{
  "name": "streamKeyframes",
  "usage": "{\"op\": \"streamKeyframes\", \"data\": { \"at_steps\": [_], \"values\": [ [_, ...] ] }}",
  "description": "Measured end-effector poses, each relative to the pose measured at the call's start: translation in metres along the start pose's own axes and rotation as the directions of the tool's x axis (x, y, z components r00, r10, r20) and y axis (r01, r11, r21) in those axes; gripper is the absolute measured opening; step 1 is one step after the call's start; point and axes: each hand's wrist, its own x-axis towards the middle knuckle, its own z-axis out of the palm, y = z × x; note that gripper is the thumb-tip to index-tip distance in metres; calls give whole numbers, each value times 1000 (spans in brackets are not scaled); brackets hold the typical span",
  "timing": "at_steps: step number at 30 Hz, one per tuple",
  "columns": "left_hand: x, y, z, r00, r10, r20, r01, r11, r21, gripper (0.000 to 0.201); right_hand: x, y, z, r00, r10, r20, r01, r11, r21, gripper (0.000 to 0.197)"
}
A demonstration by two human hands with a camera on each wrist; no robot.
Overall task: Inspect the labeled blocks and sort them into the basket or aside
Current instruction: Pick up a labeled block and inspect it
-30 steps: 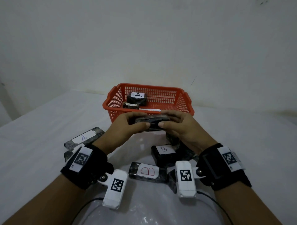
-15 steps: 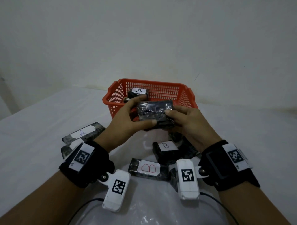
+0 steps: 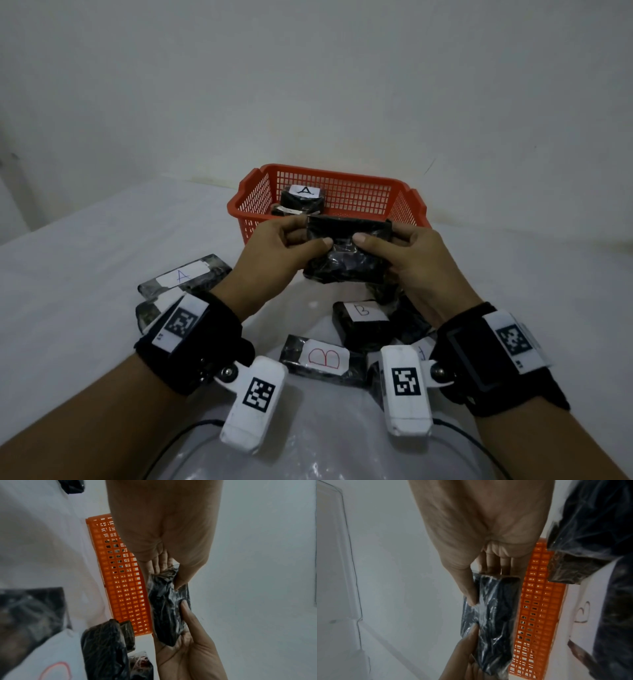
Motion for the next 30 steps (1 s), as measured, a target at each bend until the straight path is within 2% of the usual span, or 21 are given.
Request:
{"op": "streamKeyframes", "data": {
  "at_steps": [3,6,8,11,13,16,18,21,24,27,30],
  "values": [
    [3,1,-4,999,10,-37,-12,999,-43,29,1,3,1,997,52,60,-53,999,7,37],
    [4,1,-5,999,-28,36,32,991,-127,33,1,2,-1,999,36,38,-35,999,-17,36],
    [4,0,-5,998,-29,49,33,995,-92,32,0,2,-3,998,45,34,-45,999,-13,35],
    [3,-1,-7,1000,-3,5,3,1000,0,27,0,2,-1,995,71,68,-71,997,-4,36],
    [3,-1,-8,1000,8,30,-8,1000,18,27,1,2,0,997,42,66,-42,999,4,34],
    [1,0,-3,995,-2,100,5,1000,-25,25,0,-1,-1,1000,-13,2,13,1000,0,30],
    [0,0,-2,996,-4,94,9,999,-52,24,-2,-1,-1,1000,-14,-2,14,1000,-11,28],
    [2,-3,-5,999,32,42,-32,999,-3,26,-1,-1,0,1000,6,30,-5,999,-37,32],
    [3,-1,-8,995,96,1,-96,992,76,31,2,2,-2,998,18,67,-15,999,-50,46],
    [4,4,-12,985,175,-1,-173,979,111,24,1,2,-4,999,-44,4,44,994,-97,48],
    [5,4,-15,976,219,0,-218,969,114,26,1,1,-5,995,-96,-30,90,983,-162,47]
  ]
}}
